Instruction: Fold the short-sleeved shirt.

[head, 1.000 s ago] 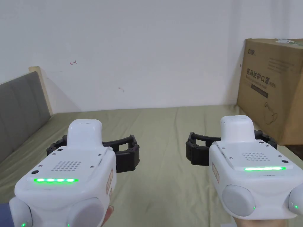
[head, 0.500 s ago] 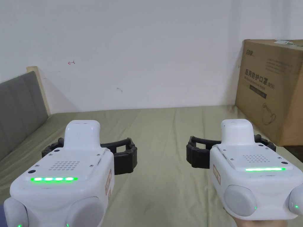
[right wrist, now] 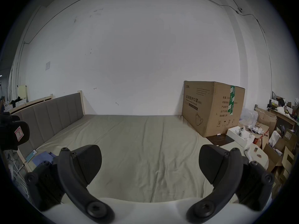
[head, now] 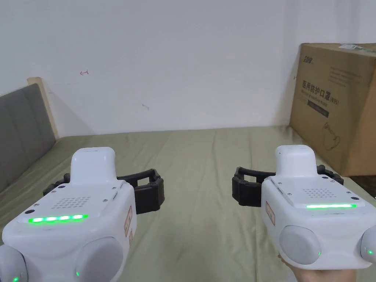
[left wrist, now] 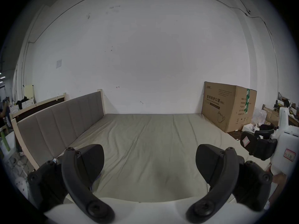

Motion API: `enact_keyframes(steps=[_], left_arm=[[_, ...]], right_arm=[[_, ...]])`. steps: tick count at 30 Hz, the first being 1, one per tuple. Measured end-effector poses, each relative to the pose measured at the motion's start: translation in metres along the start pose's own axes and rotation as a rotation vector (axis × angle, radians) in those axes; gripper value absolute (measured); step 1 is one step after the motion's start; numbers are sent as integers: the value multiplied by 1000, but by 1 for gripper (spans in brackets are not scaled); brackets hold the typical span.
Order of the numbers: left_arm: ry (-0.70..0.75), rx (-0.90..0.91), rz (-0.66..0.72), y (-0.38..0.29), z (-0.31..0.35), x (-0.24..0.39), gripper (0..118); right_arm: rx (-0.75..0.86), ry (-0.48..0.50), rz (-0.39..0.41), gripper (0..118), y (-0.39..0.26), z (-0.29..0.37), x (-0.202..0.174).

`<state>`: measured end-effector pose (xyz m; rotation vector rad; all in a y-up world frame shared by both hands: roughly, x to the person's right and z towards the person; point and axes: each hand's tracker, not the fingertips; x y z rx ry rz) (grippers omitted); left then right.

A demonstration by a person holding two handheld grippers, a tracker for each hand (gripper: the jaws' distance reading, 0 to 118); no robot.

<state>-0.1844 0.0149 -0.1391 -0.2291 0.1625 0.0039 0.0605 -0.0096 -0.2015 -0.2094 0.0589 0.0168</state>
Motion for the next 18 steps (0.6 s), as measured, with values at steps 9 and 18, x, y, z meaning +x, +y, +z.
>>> enact_keyframes(steps=[9, 18], left_arm=[[3, -45, 18, 1, -6, -1, 114], [2, -51, 16, -1, -8, 2, 114]], right_arm=[[-15, 9, 3, 117, -7, -6, -1], [-29, 11, -12, 117, -9, -7, 2]])
